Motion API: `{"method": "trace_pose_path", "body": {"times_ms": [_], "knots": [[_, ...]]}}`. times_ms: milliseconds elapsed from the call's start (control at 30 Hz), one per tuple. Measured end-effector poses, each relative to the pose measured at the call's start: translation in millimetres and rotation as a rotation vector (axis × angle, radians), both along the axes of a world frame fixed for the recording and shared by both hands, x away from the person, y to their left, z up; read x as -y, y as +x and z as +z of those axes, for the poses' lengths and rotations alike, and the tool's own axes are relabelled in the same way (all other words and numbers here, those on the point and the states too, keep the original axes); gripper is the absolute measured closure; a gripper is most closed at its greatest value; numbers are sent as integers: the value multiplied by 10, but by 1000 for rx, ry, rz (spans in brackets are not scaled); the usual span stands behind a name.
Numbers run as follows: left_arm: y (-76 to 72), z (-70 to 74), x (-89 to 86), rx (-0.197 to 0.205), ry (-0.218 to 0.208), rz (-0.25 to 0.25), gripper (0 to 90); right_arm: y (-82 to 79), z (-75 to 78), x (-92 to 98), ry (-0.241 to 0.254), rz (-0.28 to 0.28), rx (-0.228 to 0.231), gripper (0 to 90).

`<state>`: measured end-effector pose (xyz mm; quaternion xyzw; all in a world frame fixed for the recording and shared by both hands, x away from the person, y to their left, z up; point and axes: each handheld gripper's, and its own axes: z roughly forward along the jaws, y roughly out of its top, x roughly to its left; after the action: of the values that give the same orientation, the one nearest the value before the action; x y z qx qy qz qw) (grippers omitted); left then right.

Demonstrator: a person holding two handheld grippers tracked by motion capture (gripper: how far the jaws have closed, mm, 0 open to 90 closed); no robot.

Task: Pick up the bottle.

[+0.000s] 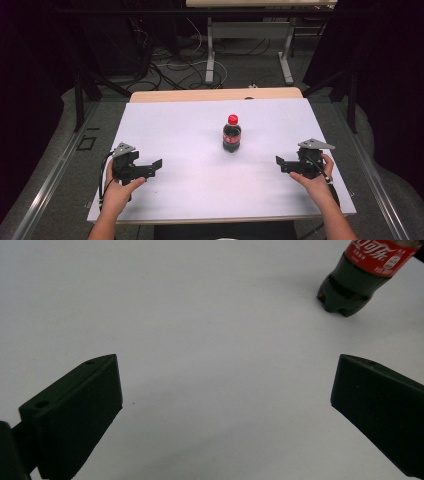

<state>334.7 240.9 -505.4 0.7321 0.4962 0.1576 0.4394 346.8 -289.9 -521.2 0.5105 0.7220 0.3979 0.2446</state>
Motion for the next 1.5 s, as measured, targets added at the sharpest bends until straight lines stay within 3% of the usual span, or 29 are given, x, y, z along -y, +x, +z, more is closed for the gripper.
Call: {"method": "trace_pose_path", "body": {"times_ms": [133, 233, 333, 533, 733, 800, 867, 1167, 1267, 1500], "knots": [[-23, 29, 58, 8, 17, -35, 4, 11, 7, -107, -11, 41, -12, 4], [-34, 37, 84, 1, 18, -42, 4, 27, 52, -193, -18, 76, -8, 74], [-54, 41, 125, 1, 25, -55, 4, 63, 102, -290, -28, 104, 5, 88], [-61, 39, 132, -15, 30, -63, 4, 191, 199, -547, -19, 195, 14, 150], [-67, 23, 152, -18, 39, -68, 4, 350, 254, -763, 38, 263, 42, 165], [-67, 18, 159, -14, 46, -71, 4, 406, 264, -825, 19, 282, 56, 191], [-72, 11, 163, -15, 51, -70, 4, 459, 269, -886, 13, 294, 67, 198], [-66, -14, 137, -25, 57, -66, 5, 705, 243, -1133, 34, 348, 35, 200], [-60, -20, 123, -26, 72, -75, 5, 759, 217, -1214, 17, 367, 29, 200], [-64, -32, 123, -35, 56, -64, 5, 875, 110, -1364, -7, 368, 17, 207]]}}
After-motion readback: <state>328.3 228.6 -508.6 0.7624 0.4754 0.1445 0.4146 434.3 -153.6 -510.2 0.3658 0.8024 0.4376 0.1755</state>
